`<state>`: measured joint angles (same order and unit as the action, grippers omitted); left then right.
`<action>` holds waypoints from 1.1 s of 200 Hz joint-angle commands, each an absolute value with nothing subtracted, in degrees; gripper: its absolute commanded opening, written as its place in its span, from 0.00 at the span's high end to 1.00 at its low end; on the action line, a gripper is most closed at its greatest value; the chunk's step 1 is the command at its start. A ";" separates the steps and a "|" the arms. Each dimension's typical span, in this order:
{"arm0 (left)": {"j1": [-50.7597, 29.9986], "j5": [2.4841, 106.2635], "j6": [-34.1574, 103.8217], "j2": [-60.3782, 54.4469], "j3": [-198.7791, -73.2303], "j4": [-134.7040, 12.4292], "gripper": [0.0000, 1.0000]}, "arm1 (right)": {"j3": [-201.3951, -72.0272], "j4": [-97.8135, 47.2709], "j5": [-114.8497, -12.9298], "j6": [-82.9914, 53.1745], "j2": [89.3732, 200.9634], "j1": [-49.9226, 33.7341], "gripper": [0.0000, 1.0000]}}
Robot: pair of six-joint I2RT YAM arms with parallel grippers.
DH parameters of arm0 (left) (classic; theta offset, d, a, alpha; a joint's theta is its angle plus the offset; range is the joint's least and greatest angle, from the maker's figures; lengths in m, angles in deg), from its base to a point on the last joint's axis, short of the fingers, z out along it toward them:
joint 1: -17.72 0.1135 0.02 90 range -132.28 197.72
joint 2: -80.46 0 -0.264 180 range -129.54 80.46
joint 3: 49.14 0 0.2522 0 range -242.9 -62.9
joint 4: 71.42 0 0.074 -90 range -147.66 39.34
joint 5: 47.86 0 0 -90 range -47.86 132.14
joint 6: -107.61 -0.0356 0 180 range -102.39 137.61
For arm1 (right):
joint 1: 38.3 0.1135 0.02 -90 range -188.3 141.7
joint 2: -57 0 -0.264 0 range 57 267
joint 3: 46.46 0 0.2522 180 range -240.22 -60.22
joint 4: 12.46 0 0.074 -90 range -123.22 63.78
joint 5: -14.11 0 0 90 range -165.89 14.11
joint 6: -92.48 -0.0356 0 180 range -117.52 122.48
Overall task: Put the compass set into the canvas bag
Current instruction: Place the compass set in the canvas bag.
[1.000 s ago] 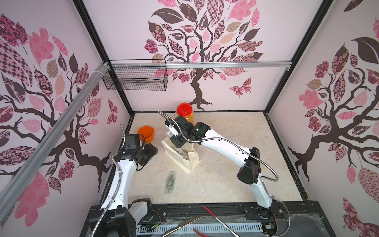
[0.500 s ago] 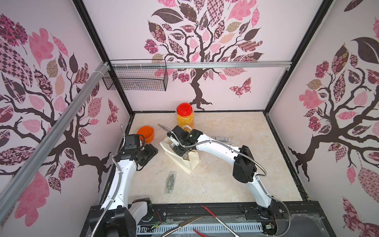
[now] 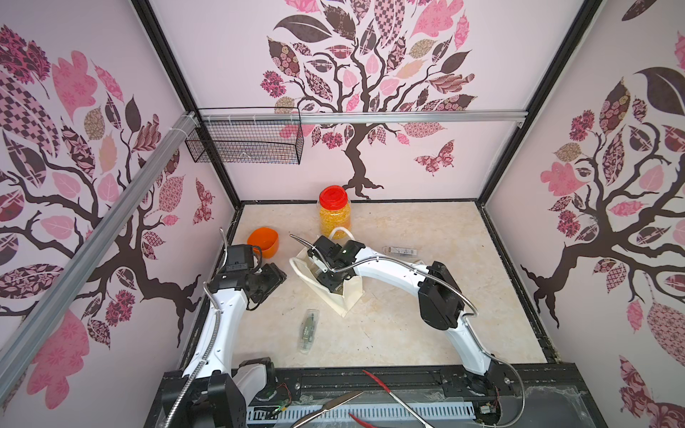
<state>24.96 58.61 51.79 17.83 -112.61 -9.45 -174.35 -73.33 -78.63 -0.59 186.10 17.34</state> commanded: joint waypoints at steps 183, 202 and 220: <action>20.80 53.31 46.96 14.81 -112.33 -0.35 0.32 | -183.37 -77.20 -75.37 0.30 179.80 16.81 0.07; 20.62 53.41 45.41 14.11 -112.53 0.12 0.32 | -184.47 -77.39 -75.00 0.45 177.29 16.22 0.04; 20.37 52.31 44.16 12.25 -113.79 1.93 0.31 | -184.44 -77.03 -72.62 -0.44 174.51 14.39 0.01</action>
